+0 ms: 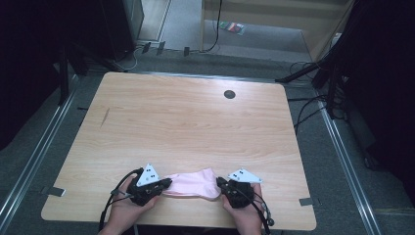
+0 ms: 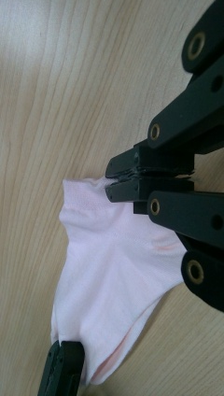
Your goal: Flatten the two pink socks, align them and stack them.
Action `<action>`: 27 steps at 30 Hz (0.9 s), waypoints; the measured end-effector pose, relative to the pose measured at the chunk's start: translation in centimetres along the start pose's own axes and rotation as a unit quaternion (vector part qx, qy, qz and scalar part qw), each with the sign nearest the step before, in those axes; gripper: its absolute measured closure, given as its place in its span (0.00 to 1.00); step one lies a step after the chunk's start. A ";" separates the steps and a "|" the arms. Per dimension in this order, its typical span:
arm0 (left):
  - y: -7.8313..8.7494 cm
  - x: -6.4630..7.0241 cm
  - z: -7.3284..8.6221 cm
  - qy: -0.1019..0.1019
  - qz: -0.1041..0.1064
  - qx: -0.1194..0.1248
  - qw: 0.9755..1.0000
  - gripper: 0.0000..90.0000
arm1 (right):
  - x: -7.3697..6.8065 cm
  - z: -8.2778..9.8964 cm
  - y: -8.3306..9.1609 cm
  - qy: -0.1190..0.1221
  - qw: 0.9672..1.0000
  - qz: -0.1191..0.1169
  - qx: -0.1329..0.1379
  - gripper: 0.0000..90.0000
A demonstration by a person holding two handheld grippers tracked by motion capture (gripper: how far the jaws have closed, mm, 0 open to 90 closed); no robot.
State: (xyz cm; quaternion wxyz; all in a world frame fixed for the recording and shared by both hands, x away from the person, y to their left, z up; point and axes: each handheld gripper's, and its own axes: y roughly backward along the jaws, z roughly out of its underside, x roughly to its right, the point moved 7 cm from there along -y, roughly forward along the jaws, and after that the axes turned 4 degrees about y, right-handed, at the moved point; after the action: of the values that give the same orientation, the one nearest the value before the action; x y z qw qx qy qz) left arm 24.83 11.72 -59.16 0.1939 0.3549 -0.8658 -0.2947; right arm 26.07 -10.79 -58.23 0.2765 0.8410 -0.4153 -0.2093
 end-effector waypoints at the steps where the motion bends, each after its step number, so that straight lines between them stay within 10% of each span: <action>1: 0.2 0.0 -0.2 0.004 0.001 0.006 1.000 0.99 | 0.0 0.0 0.1 0.000 1.000 -0.002 0.002 0.98; 6: 1.6 0.0 -1.0 0.022 0.018 0.037 0.999 0.99 | -0.4 -0.9 1.2 -0.001 1.000 -0.007 0.022 0.98; 27: 0.3 0.0 0.4 -0.009 0.001 -0.029 1.000 0.98 | -0.3 0.5 -0.4 0.009 1.000 -0.004 -0.004 0.98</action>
State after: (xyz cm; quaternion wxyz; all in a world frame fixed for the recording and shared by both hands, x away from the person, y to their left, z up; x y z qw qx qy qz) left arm 24.42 12.04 -59.24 0.1965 0.3460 -0.8588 -0.3228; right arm 25.83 -10.45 -58.83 0.2829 0.8432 -0.4089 -0.2045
